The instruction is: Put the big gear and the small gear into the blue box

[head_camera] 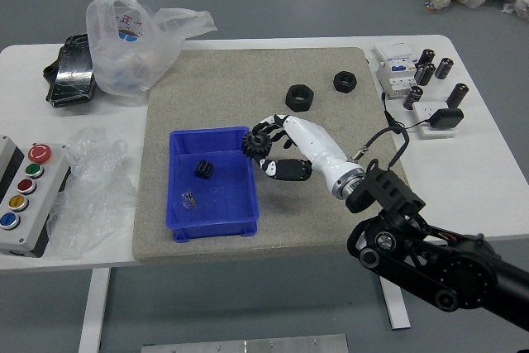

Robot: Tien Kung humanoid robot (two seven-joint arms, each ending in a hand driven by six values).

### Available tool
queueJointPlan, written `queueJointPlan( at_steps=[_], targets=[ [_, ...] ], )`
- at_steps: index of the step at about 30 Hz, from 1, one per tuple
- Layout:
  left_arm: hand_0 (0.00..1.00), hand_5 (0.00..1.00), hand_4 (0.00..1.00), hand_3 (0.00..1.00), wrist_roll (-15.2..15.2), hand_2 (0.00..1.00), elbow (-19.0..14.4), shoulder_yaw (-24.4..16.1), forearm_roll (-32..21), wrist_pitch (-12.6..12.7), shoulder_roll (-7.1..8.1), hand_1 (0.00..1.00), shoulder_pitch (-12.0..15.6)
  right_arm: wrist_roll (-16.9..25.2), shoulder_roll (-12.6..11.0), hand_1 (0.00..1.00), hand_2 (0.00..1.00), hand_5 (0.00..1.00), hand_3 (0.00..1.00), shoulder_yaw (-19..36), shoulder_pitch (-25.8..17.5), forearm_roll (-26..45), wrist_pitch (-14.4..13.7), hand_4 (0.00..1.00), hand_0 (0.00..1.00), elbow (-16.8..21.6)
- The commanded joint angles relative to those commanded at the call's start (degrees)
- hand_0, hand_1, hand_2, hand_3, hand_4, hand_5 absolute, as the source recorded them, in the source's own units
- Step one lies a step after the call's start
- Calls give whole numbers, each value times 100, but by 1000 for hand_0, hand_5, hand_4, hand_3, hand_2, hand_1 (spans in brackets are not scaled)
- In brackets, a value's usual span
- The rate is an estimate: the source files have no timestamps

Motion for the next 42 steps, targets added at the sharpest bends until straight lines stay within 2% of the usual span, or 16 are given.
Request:
queueJointPlan(
  at_steps=[1, 6, 7, 9, 12, 13, 22, 25, 30, 31, 36, 37, 42],
  targets=[
    [714, 434, 724, 732, 12, 633, -3, -19, 23, -5, 1, 629, -2, -6, 42, 663, 644, 20, 663, -92, 114, 21, 16, 498, 565, -23],
    [714, 434, 724, 732, 43, 633, -15, -50, 55, -3, 13, 629, -9, -53, 237, 663, 644, 20, 663, -453, 683, 71, 116, 498, 565, -158],
    [714, 435, 724, 733, 56, 633, -19, -68, 68, -4, 11, 629, -8, -66, 266, 777, 769, 112, 708, -514, 754, 86, 144, 545, 669, -184],
    [714, 435, 724, 733, 92, 633, -30, -118, 108, -8, 6, 629, -7, -91, 323, 777, 769, 112, 708, -649, 876, 134, 210, 545, 669, -249],
    [714, 435, 724, 733, 113, 633, -36, -153, 136, -10, 0, 629, -8, -133, 396, 777, 769, 112, 708, -808, 974, 186, 308, 545, 669, -346],
    [714, 434, 724, 733, 113, 633, -36, -154, 136, -9, -1, 629, -9, -139, 409, 896, 882, 167, 822, -833, 984, 192, 324, 649, 799, -365],
    [714, 434, 724, 734, 114, 633, -36, -168, 139, -11, 9, 629, -6, -132, 401, 901, 890, 147, 843, -791, 956, 51, 290, 640, 812, -399],
    [714, 433, 724, 734, 109, 633, -34, -171, 147, -15, 21, 629, -8, -87, 351, 894, 877, 163, 830, -601, 878, -7, 231, 635, 804, -341],
    [714, 433, 724, 734, 88, 633, -29, -162, 148, -27, 51, 629, -2, 211, 122, 894, 877, 163, 830, -42, 597, 263, 37, 635, 804, -198],
    [714, 434, 725, 735, 88, 634, -29, -166, 149, -28, 55, 630, 7, 320, 57, 827, 811, 235, 773, 93, 504, 386, -18, 671, 750, -160],
    [714, 434, 725, 735, 67, 634, -22, -202, 139, -23, 41, 630, 78, 991, -259, 827, 811, 235, 773, 912, -98, 1148, -170, 671, 750, 113],
    [714, 434, 725, 735, 43, 633, -17, -184, 90, -8, 28, 630, 102, 1133, -306, 798, 773, 269, 720, 1090, -221, 1316, -163, 687, 725, 149],
    [714, 434, 725, 735, -193, 633, 40, 52, -237, 44, -65, 630, 256, 1927, -566, 798, 773, 269, 720, 2132, -909, 2267, 64, 687, 725, 184]
  ],
)
